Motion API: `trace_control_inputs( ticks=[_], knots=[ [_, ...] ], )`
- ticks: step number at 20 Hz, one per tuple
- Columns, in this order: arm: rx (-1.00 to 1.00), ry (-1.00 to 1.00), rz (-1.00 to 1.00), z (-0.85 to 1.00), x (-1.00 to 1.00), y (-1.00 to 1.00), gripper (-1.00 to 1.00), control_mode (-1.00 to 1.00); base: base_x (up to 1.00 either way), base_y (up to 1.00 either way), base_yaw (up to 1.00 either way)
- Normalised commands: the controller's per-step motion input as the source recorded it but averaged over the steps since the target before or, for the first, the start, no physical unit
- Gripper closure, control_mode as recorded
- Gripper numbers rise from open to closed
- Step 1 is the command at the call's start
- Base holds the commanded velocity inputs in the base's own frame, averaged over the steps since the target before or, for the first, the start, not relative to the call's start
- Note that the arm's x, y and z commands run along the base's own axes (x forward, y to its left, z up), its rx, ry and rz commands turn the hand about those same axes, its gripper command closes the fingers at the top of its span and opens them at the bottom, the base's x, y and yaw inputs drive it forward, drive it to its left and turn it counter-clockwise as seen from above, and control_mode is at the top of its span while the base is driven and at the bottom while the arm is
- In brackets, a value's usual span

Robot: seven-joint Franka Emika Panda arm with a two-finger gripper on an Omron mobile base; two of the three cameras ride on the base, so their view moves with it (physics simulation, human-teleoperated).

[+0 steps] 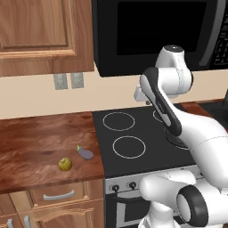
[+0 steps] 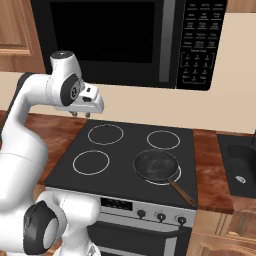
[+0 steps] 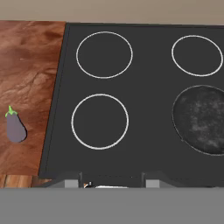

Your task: Put the squash and eggplant in the pan. Then turn on the front right burner and set the heat to medium.

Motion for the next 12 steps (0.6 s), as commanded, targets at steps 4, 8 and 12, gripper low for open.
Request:
trace_control_inputs(
  ticks=[4, 8, 12],
  knots=[
    [0.00, 0.00, 0.00, 0.00, 0.00, 0.00, -1.00, -1.00, 0.00, 0.00, 0.00],
    [0.00, 0.00, 0.00, 0.00, 0.00, 0.00, -1.00, -1.00, 0.00, 0.00, 0.00],
    [0.00, 0.00, 0.00, 0.00, 0.00, 0.00, -1.00, -1.00, 0.00, 0.00, 0.00]
  ],
)
